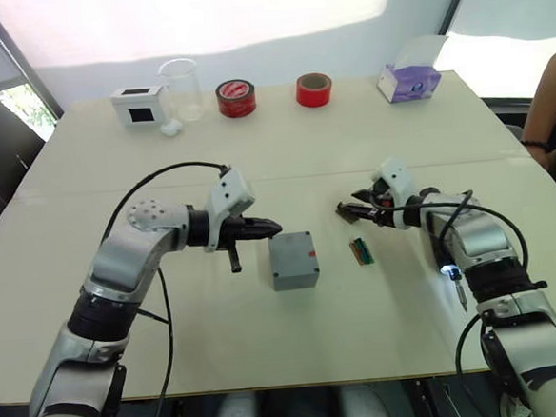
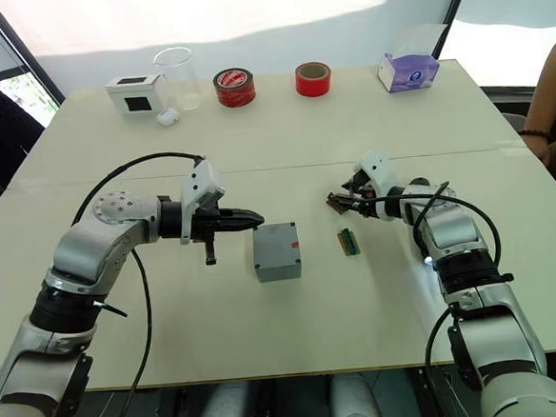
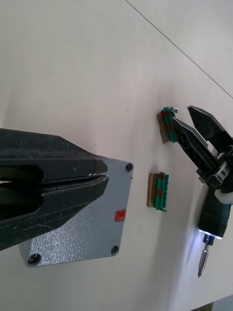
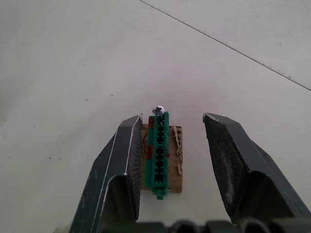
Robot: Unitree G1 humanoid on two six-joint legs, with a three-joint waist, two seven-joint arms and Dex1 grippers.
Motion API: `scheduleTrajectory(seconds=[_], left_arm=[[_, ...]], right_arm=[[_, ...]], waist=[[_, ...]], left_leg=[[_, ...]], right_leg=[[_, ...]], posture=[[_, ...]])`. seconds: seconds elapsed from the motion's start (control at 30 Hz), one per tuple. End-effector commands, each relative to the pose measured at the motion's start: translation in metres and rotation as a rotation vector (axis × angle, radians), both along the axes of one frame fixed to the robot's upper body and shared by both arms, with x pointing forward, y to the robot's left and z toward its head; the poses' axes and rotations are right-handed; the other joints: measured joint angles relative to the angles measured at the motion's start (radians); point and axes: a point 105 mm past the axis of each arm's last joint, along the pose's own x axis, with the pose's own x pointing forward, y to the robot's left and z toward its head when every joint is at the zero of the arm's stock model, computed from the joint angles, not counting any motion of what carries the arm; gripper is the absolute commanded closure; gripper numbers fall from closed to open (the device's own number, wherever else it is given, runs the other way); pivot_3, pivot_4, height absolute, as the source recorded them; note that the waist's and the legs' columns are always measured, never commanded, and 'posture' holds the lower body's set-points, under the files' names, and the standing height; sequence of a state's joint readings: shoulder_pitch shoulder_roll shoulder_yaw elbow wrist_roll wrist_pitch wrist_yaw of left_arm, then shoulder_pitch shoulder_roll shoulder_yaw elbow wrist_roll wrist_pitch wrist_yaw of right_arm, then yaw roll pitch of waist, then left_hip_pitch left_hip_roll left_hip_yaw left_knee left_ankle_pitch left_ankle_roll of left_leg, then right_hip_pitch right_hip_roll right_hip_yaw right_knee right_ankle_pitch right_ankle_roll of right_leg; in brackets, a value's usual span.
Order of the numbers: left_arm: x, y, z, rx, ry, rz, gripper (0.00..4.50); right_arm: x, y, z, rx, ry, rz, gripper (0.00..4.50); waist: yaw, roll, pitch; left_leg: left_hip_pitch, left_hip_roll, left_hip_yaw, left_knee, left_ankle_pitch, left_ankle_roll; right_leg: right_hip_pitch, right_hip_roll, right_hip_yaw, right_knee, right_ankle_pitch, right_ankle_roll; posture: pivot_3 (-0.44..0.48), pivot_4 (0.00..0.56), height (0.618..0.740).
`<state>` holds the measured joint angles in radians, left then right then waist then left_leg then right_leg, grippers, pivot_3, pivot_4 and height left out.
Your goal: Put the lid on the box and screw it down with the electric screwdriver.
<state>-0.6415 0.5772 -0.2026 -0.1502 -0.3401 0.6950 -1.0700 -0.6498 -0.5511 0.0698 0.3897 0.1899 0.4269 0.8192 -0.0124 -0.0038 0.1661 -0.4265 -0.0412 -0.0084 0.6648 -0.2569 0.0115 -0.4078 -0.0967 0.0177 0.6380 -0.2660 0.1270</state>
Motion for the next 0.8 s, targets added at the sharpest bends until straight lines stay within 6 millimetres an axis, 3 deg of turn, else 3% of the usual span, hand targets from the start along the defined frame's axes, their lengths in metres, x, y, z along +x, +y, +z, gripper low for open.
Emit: scheduleTrajectory(seconds=[0.03, 0.3, 0.4, 0.47, 0.5, 0.8], left_arm=[[-0.0021, -0.0027, 0.0069, -0.005, -0.03, -0.02, 4.5], [-0.0021, -0.0022, 0.004, 0.003, -0.027, -0.018, 4.5], [-0.0029, -0.0016, 0.0007, 0.011, -0.021, -0.018, 4.5], [-0.0033, -0.0013, -0.0005, 0.014, -0.018, -0.017, 4.5], [-0.0034, -0.001, -0.0011, 0.016, -0.018, -0.017, 4.5], [-0.0037, 0.0007, -0.0028, 0.022, -0.015, -0.015, 4.5]], right_arm=[[0.0045, 0.0025, 0.0121, 0.028, -0.044, -0.005, 2.45], [0.0064, 0.0055, 0.0124, 0.043, -0.041, -0.006, 2.45], [0.0082, 0.0064, 0.013, 0.046, -0.048, -0.009, 3.29], [0.0086, 0.0073, 0.0133, 0.049, -0.05, -0.006, 4.26], [0.0088, 0.0078, 0.0136, 0.053, -0.05, -0.006, 4.48], [0.0075, 0.0081, 0.0123, 0.046, -0.049, 0.0, 4.48]], waist=[[0.0, 0.0, 0.0], [0.0, 0.0, 0.0], [-0.001, 0.0, 0.0], [-0.001, 0.0, 0.0], [-0.001, 0.0, 0.0], [-0.001, 0.0, 0.0]], left_leg=[[0.0, 0.0, 0.0, 0.0, 0.0, 0.0], [0.0, 0.0, 0.0, 0.0, 0.0, 0.0], [0.0, 0.0, 0.0, 0.0, 0.0, 0.0], [0.0, 0.0, 0.0, 0.0, 0.0, 0.0], [0.0, 0.0, 0.0, 0.0, 0.0, 0.0], [0.0, 0.0, 0.0, 0.0, 0.0, 0.0]], right_leg=[[0.0, 0.0, 0.0, 0.0, 0.0, 0.0], [0.0, 0.0, 0.0, 0.0, 0.0, 0.0], [0.0, 0.0, 0.0, 0.0, 0.0, 0.0], [0.0, 0.0, 0.0, 0.0, 0.0, 0.0], [0.0, 0.0, 0.0, 0.0, 0.0, 0.0], [0.0, 0.0, 0.0, 0.0, 0.0, 0.0]], posture=[[0.0, 0.15, 0.74], [0.0, 0.15, 0.74], [0.0, 0.15, 0.74], [0.0, 0.15, 0.74], [0.0, 0.15, 0.74], [0.0, 0.15, 0.74]])
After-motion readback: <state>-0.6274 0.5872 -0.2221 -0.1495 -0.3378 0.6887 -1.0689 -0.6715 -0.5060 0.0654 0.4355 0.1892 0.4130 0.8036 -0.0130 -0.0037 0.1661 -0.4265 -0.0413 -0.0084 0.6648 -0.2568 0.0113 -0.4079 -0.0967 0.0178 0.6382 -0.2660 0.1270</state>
